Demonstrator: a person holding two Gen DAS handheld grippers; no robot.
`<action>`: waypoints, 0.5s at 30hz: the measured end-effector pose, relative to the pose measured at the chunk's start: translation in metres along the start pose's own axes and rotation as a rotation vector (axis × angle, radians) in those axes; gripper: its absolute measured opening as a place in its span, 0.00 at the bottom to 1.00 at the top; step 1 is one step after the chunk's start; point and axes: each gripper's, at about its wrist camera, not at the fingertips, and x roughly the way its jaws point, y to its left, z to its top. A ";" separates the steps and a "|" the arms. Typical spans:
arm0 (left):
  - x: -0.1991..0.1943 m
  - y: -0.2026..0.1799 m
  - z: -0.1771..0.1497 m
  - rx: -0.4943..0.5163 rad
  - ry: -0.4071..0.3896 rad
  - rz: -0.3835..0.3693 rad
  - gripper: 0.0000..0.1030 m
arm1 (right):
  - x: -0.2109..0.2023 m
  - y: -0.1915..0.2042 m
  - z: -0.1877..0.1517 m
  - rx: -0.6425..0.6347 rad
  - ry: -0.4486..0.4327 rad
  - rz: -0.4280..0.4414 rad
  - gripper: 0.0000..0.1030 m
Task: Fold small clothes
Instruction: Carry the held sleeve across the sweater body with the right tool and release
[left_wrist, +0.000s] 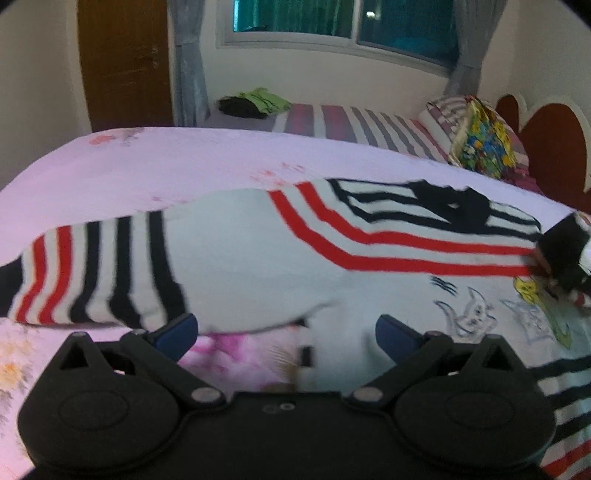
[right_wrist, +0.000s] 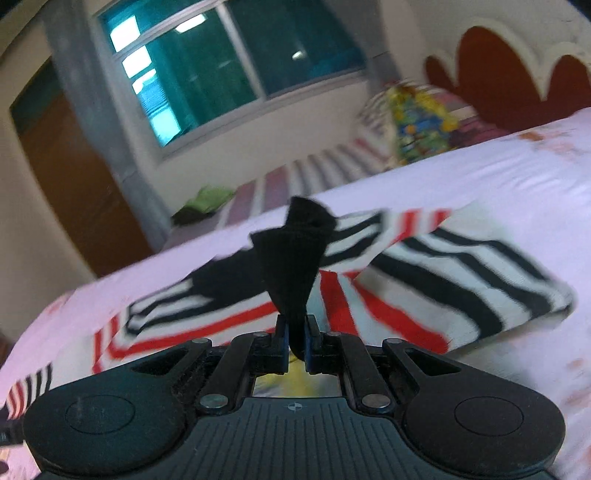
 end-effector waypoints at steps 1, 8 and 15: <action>0.000 0.006 0.001 -0.005 -0.006 0.003 0.99 | 0.006 0.007 -0.004 -0.003 0.010 0.011 0.08; 0.000 0.032 0.003 0.012 -0.006 -0.016 0.97 | 0.040 0.076 -0.040 -0.105 0.074 0.061 0.08; 0.008 0.036 0.012 -0.039 -0.006 -0.096 0.97 | 0.056 0.092 -0.062 -0.190 0.119 0.071 0.08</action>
